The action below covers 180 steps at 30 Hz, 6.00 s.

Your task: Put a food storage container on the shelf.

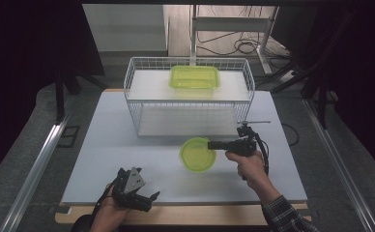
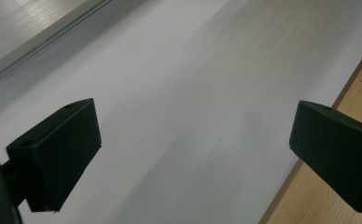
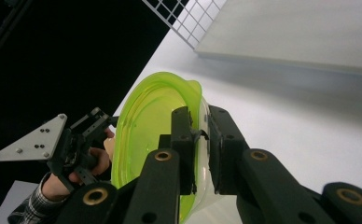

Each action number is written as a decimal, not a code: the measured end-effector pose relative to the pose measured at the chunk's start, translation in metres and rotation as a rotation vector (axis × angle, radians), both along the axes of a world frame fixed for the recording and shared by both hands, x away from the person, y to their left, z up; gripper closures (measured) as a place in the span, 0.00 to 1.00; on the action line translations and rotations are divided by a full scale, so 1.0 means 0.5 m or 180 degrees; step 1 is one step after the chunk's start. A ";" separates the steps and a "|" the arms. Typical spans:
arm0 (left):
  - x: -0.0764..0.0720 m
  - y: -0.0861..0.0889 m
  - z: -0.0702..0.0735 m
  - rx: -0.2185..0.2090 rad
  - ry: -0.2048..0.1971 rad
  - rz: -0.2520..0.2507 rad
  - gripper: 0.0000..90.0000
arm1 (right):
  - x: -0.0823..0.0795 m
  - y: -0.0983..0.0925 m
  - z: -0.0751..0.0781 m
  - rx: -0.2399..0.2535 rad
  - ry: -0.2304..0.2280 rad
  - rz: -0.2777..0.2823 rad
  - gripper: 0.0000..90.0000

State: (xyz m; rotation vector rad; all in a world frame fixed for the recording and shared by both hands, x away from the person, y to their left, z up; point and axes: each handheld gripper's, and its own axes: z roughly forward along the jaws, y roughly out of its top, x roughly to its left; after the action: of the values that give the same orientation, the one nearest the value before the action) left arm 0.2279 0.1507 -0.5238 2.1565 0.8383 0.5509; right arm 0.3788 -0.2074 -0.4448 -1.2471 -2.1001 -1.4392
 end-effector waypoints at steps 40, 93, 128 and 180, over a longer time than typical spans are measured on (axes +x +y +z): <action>0.010 0.026 0.005 -0.0492 0.0146 -0.0017 0.01 | 0.046 -0.025 0.145 0.0333 -0.0193 -0.0145 0.90; 0.006 0.017 0.004 -0.0354 0.0073 -0.0033 0.01 | 0.162 0.018 0.359 0.0414 -0.0471 -0.0596 0.90; 0.003 0.010 0.001 -0.0240 0.0084 -0.0114 0.01 | 0.243 0.104 0.363 -0.0354 -0.0790 -0.1238 0.79; 0.005 0.015 0.002 -0.0405 0.0104 -0.0167 0.02 | 0.066 0.074 0.265 -0.0897 -0.1584 -0.0175 0.09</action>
State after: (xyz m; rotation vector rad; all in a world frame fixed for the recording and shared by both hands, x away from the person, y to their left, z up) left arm 0.2303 0.1581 -0.5229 2.0697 0.8103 0.4253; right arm 0.4119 -0.1705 -0.3123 -1.1305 -2.6924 -1.6550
